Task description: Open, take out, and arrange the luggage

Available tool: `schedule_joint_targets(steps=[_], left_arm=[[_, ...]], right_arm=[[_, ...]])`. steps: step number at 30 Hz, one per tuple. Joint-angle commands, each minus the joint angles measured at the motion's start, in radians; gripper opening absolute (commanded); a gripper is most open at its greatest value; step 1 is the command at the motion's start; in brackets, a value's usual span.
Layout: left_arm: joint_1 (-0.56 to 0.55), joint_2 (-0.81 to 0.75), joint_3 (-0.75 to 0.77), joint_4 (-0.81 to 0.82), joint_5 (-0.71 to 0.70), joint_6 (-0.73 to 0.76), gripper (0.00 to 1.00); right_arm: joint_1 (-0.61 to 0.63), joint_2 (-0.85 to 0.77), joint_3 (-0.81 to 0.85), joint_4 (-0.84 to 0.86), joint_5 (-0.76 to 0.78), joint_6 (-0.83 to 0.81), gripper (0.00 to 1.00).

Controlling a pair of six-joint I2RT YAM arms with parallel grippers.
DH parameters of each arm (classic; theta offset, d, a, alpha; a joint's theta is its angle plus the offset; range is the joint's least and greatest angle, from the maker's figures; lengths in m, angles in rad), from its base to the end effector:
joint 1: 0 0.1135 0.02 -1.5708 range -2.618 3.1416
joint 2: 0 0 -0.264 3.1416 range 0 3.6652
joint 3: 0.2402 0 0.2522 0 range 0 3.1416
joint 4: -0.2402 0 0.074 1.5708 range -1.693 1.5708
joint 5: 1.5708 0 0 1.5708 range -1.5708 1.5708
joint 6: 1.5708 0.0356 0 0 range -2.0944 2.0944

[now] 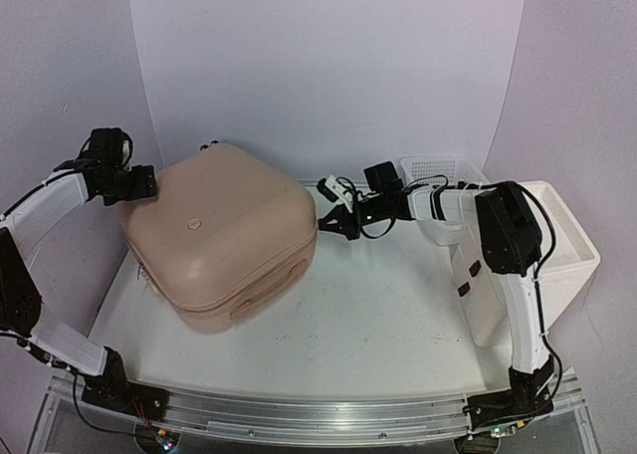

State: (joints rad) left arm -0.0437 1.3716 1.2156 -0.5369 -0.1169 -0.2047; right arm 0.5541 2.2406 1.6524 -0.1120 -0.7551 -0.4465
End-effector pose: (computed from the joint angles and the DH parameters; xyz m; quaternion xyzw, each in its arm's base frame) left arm 0.3031 -0.0091 0.3236 -0.0974 0.8987 -0.0001 0.4275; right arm 0.4101 0.2825 0.1701 -0.5407 0.6650 0.3549 0.3734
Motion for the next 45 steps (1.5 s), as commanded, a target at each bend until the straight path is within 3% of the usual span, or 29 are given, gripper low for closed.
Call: schedule_joint_targets(steps=[1,5,11,16,18,21,26,31,37,39,45], left_arm=[[-0.030,0.086,-0.047,0.007,0.196,0.054,0.87],[-0.118,0.168,0.019,0.028,0.218,0.099,0.87],[-0.250,0.262,0.113,0.034,0.294,0.107,0.84],[-0.350,0.266,0.105,0.032,0.348,0.117,0.84],[-0.367,0.253,0.090,0.030,0.424,0.117,0.82],[-0.382,0.231,0.107,-0.014,0.430,0.110,0.83],[-0.383,0.288,0.316,-0.111,0.277,0.182,0.84],[-0.383,0.524,0.658,-0.139,0.085,0.170,0.83],[-0.389,0.836,1.039,-0.281,0.087,0.215,0.82],[-0.402,0.867,1.054,-0.304,0.092,0.267,0.82],[-0.406,0.774,0.820,-0.300,0.235,0.285,0.71]], right_arm=[[0.110,0.002,0.081,0.015,-0.040,-0.090,0.00],[0.223,-0.118,-0.042,0.076,0.005,-0.111,0.00],[0.386,-0.339,-0.329,0.268,0.103,0.013,0.00],[0.490,-0.449,-0.555,0.500,0.264,0.237,0.00],[0.505,-0.472,-0.656,0.614,0.363,0.324,0.00],[0.506,-0.481,-0.746,0.697,0.485,0.430,0.00],[0.506,-0.480,-0.768,0.671,0.529,0.520,0.00],[0.516,-0.443,-0.658,0.514,0.561,0.540,0.00],[0.544,-0.425,-0.609,0.466,0.613,0.542,0.00],[0.546,-0.423,-0.582,0.407,0.699,0.557,0.00],[0.520,-0.417,-0.522,0.288,0.860,0.533,0.00]])
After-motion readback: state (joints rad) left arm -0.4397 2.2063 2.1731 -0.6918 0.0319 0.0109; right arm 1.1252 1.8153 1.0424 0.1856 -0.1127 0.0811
